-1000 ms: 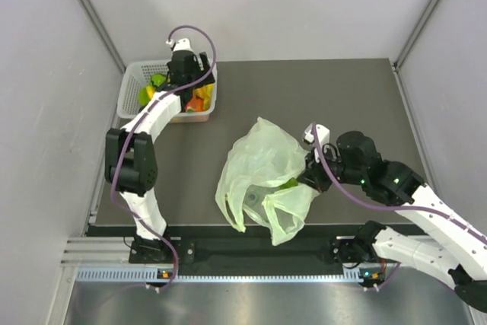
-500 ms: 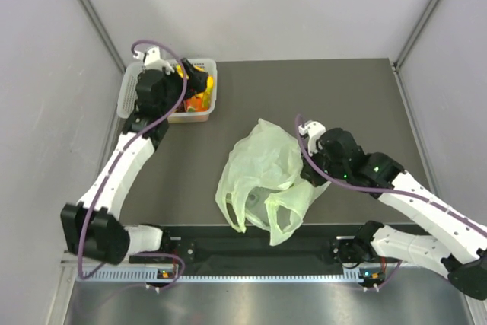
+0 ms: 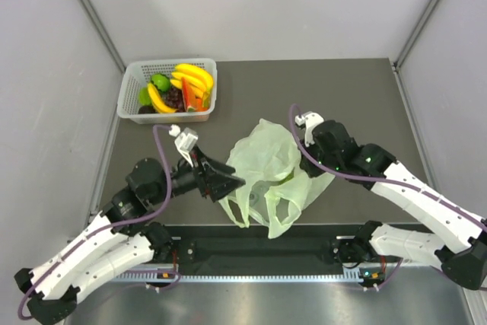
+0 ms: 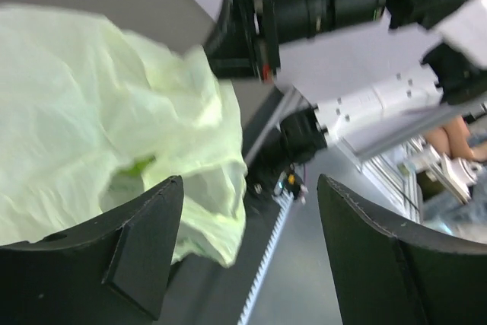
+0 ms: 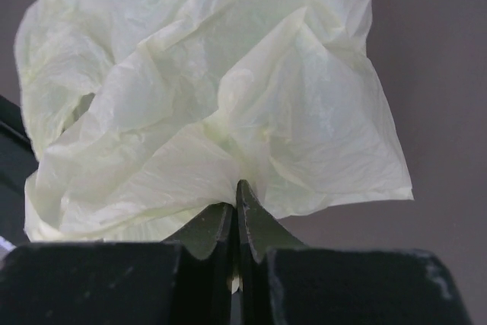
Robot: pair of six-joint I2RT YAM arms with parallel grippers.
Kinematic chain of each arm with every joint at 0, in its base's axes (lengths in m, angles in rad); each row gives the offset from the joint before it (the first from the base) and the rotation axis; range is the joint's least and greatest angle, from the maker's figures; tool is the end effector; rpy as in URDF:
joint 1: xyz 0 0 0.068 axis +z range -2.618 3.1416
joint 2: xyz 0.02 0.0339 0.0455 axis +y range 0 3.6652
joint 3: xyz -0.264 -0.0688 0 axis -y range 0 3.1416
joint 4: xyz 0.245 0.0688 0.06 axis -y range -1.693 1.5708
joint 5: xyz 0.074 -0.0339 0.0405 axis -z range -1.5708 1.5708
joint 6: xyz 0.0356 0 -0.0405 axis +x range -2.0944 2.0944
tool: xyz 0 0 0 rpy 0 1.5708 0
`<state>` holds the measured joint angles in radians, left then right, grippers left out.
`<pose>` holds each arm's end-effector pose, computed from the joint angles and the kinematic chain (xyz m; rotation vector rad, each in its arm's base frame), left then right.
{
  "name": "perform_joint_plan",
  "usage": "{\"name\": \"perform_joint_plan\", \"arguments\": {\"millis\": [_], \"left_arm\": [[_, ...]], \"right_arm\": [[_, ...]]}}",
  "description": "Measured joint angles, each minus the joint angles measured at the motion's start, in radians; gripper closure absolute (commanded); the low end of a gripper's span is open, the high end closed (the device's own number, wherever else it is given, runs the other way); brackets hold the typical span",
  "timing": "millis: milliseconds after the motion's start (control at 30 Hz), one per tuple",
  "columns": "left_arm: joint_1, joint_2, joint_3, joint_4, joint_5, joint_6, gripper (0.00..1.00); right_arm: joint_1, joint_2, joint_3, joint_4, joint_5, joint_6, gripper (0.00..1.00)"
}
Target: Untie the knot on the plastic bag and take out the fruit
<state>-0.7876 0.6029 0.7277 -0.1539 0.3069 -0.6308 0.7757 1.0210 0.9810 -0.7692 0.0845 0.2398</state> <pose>0.0954 -0.1111 0.3501 0.3996 1.7259 -1.3138 0.1483 0.1413 0.3095 -0.5987 2.3349 0.3801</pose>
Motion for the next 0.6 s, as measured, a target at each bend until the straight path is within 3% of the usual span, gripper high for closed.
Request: {"name": "perform_joint_plan", "arguments": {"millis": [133, 267, 500, 600], "left_arm": [[-0.09, -0.095, -0.127, -0.015, 0.008, -0.068, 0.31], [-0.161, -0.085, -0.201, -0.027, -0.008, -0.1, 0.35], [-0.317, 0.082, -0.221, -0.004, -0.156, -0.103, 0.41], [-0.39, 0.218, -0.203, 0.004, -0.272, -0.101, 0.48]], "right_arm": [[-0.01, 0.006, 0.042, 0.031, -0.072, -0.027, 1.0], [-0.026, 0.004, 0.059, 0.075, -0.164, -0.068, 1.0], [-0.035, 0.0, 0.061, 0.092, -0.275, -0.133, 1.0], [-0.035, -0.008, 0.061, 0.09, -0.299, -0.147, 1.0]]}}
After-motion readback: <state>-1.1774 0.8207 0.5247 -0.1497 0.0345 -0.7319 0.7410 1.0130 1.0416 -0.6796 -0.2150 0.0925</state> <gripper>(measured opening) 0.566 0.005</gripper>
